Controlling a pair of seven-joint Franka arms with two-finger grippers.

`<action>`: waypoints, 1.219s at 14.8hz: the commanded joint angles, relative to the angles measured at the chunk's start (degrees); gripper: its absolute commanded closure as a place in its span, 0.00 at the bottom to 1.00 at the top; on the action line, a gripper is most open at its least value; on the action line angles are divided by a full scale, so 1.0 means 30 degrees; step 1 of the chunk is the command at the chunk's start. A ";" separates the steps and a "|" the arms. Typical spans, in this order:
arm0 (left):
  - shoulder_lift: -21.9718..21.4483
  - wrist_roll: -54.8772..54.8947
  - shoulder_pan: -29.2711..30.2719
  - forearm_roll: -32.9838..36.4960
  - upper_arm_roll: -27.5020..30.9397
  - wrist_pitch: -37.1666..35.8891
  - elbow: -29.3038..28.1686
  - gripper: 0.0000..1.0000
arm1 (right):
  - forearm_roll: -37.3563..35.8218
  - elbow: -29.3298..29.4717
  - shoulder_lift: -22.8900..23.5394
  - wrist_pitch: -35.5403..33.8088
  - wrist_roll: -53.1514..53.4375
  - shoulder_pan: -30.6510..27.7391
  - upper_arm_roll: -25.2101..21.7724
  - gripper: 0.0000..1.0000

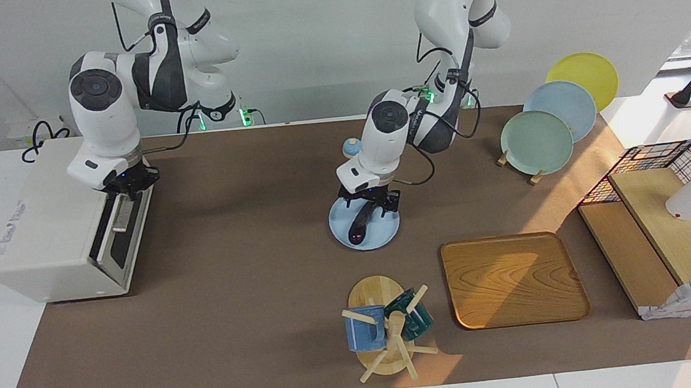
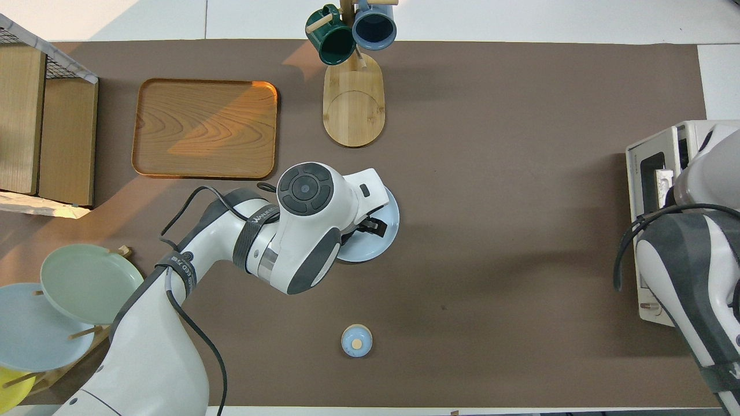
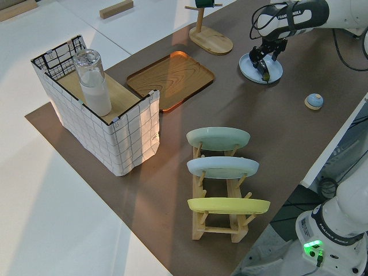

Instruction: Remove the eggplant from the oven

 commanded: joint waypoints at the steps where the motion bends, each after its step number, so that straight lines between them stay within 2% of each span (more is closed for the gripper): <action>1: 0.0336 0.0049 -0.0349 -0.0297 0.0313 0.0838 -0.0198 0.00 | 0.0872 -0.0194 -0.1240 -0.1108 -0.0700 -0.0475 0.0007 1.00; 4: 0.0426 0.0050 -0.0438 -0.0297 0.0313 0.0870 -0.0140 0.04 | 0.2746 0.3459 -0.0544 -0.4181 -0.0699 -0.0271 0.0095 0.96; 6: 0.0426 0.0079 -0.0408 -0.0297 0.0313 0.0840 -0.0110 0.14 | 0.3829 0.5165 0.0190 -0.5183 -0.0612 -0.0270 0.0125 0.85; 7: 0.0426 0.0079 -0.0408 -0.0297 0.0313 0.0811 -0.0081 0.22 | 0.4792 0.5693 0.0454 -0.5332 -0.0553 -0.0270 0.0096 0.84; 8: 0.0426 0.0050 -0.0408 -0.0297 0.0313 0.0782 -0.0052 0.36 | 0.5411 0.5843 0.0515 -0.5362 -0.0523 -0.0299 0.0095 0.84; 10: 0.0426 0.0020 -0.0379 -0.0297 0.0313 0.0694 -0.0022 0.59 | 0.5535 0.6020 0.0631 -0.5246 -0.0523 -0.0242 0.0153 0.84; 11: 0.0426 -0.0009 -0.0350 -0.0297 0.0313 0.0664 0.0007 0.68 | 0.5534 0.6049 0.0661 -0.5129 -0.0494 -0.0241 0.0183 0.72; 12: 0.0426 -0.0009 -0.0292 -0.0297 0.0313 0.0664 0.0036 0.77 | 0.5592 0.5963 0.0633 -0.5041 -0.0465 -0.0270 0.0154 0.01; 14: 0.0397 -0.0009 -0.0203 -0.0297 0.0313 0.0606 0.0066 0.98 | 0.5593 0.6078 0.0836 -0.4952 0.0380 -0.0183 0.0212 0.00; 18: -0.0042 0.0020 0.0499 -0.0617 0.0313 -0.1175 0.1058 1.00 | 0.5710 0.8125 0.2181 -0.5916 0.0678 0.0109 0.0007 0.00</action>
